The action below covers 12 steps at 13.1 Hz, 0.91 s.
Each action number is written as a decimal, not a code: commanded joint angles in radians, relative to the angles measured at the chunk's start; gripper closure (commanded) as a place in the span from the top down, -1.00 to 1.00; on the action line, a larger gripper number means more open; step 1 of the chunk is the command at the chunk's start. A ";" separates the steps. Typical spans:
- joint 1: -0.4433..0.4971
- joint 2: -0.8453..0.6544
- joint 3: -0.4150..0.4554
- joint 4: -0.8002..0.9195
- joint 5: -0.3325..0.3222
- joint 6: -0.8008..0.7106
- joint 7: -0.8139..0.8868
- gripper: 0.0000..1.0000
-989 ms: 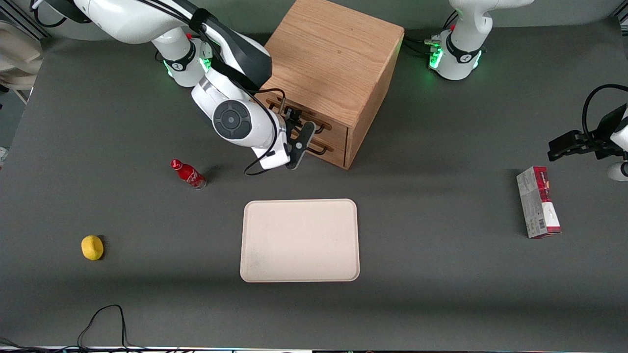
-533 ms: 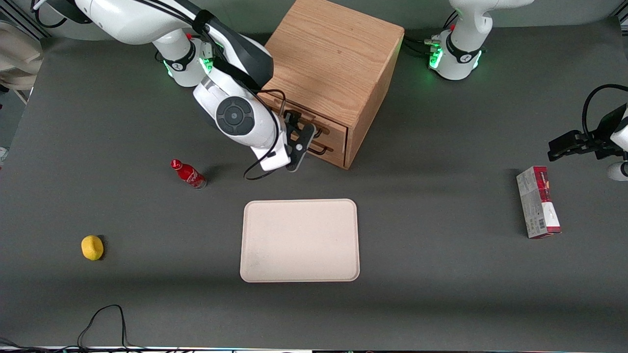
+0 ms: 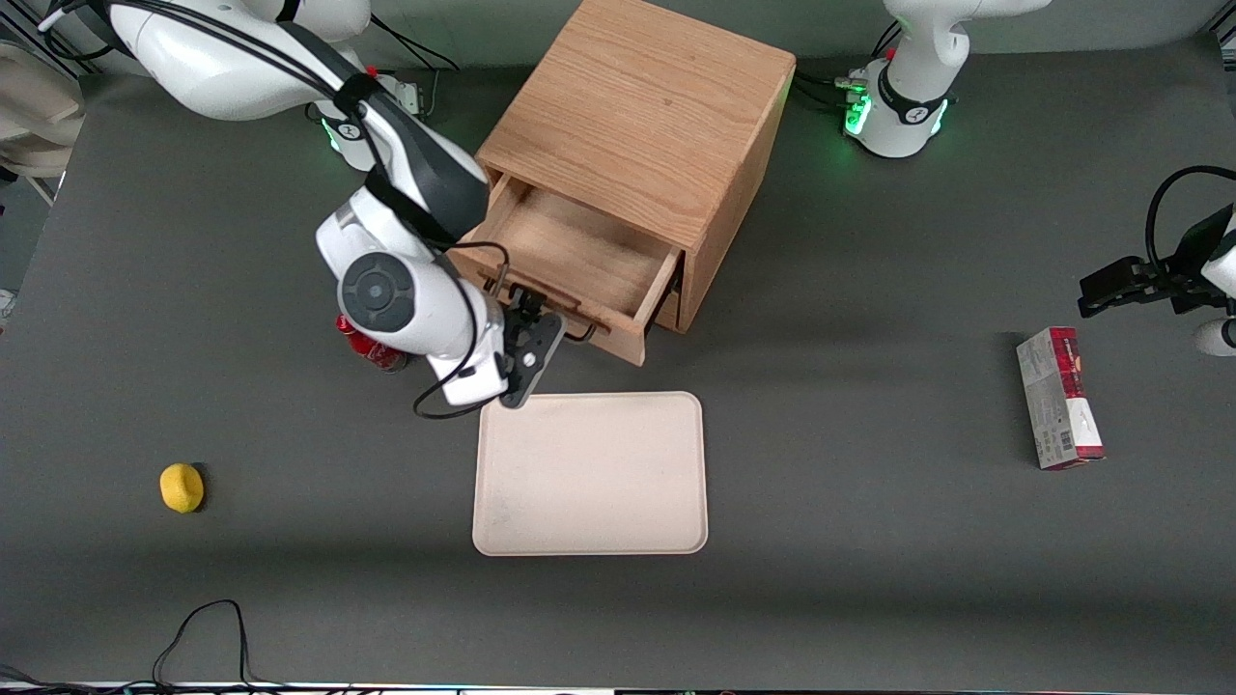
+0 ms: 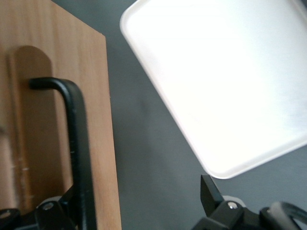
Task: Open upper drawer
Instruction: 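Pull the handle outward from the cabinet with the right gripper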
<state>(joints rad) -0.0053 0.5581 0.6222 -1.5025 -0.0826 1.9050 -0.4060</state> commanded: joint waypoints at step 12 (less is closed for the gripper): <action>0.011 0.072 -0.098 0.212 -0.127 -0.014 -0.027 1.00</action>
<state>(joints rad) -0.0056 0.6065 0.5398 -1.3575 -0.1754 1.9041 -0.4187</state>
